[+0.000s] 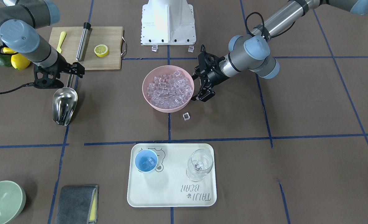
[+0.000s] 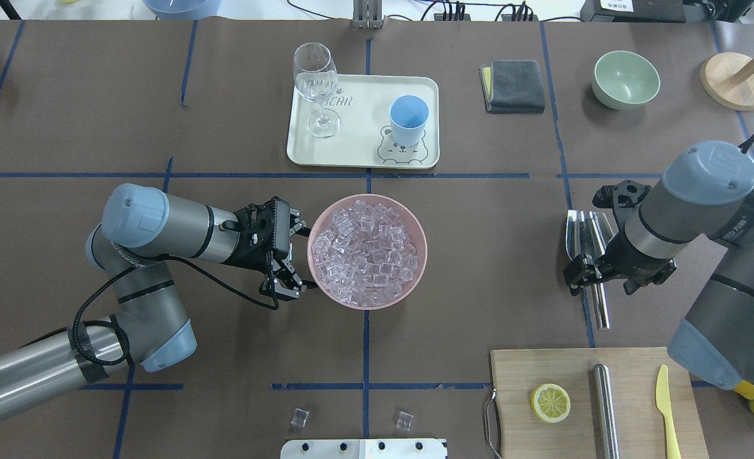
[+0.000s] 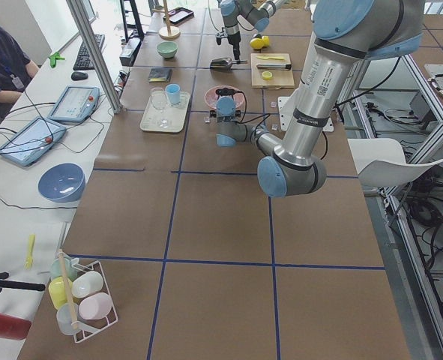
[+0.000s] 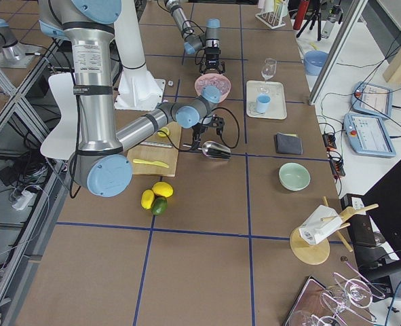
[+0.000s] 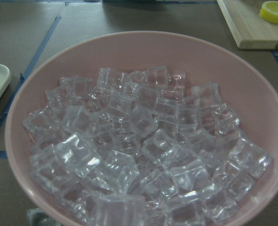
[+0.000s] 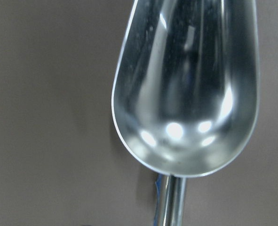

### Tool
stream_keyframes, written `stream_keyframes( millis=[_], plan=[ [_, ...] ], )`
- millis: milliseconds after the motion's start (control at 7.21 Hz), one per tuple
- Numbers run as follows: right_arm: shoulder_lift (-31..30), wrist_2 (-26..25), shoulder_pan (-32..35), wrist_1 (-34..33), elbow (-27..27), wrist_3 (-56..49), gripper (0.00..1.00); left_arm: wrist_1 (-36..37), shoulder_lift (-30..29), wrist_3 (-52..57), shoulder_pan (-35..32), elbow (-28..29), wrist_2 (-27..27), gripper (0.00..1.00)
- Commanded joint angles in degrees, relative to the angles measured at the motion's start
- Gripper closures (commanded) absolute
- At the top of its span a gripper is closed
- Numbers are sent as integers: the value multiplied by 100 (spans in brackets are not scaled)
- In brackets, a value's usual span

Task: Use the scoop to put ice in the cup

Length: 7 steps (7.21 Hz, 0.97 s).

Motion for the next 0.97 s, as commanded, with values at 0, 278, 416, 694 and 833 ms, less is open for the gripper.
stream_keyframes(
  millis=[0,278,416,694,833],
  plan=[
    [165,-590,639,-41,13,-403,0,60,54,-20,-114,-7,9,0],
    [165,-538,1386,-164,-179,-1859,0,104,421,33,-779,-51,-35,0],
    [157,-477,1703,-165,-311,-2292,0,235,563,85,-1131,-42,-44,0],
    [139,-30,2572,-165,-828,-3624,0,796,643,593,-1790,-121,-36,0],
    [130,146,3046,-156,-1153,-4319,0,938,704,735,-2168,-130,34,0]
  ],
)
